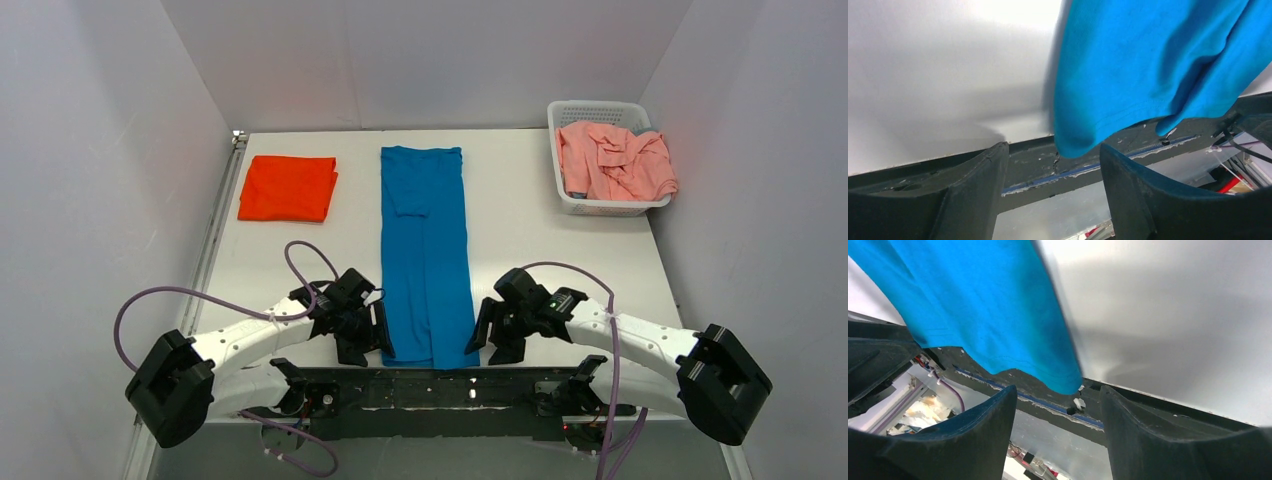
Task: Fold and stack the t-shirts
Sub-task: Grab the bottom of the folded rectangular tshirt with both arms, then fold the folded rectangular tshirt in 1/3 of the way, then grab one side of the 2/3 rectangular tshirt with both arms
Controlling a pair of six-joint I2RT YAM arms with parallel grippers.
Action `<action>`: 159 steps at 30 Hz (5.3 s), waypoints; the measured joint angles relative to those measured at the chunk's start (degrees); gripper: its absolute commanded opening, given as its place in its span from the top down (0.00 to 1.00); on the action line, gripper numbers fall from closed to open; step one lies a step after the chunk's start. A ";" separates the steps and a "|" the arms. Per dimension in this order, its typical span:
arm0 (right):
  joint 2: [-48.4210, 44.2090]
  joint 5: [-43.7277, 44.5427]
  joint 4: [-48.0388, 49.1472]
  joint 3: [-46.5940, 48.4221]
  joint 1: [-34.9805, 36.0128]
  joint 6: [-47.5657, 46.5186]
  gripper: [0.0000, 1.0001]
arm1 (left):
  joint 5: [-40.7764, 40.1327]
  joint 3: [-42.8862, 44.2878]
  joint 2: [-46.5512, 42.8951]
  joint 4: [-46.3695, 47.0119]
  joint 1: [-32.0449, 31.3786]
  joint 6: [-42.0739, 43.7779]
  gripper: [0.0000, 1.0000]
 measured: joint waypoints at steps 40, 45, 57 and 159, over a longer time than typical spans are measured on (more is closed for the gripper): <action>-0.22 -5.75 -1.03 3.48 1.46 -1.79 0.99 | 3.19 -1.90 -6.75 2.32 -0.20 -6.45 1.00; 4.15 -4.15 -0.79 12.17 -3.67 -5.03 0.99 | 1.99 7.63 -0.94 -0.13 3.37 -4.09 1.00; 21.79 -5.60 -0.72 32.33 -18.36 -13.38 0.99 | 1.42 27.76 18.23 -2.19 16.35 2.10 1.00; 34.91 3.76 9.90 24.87 -15.39 -16.15 0.86 | 9.31 19.41 34.16 14.05 23.91 7.52 1.00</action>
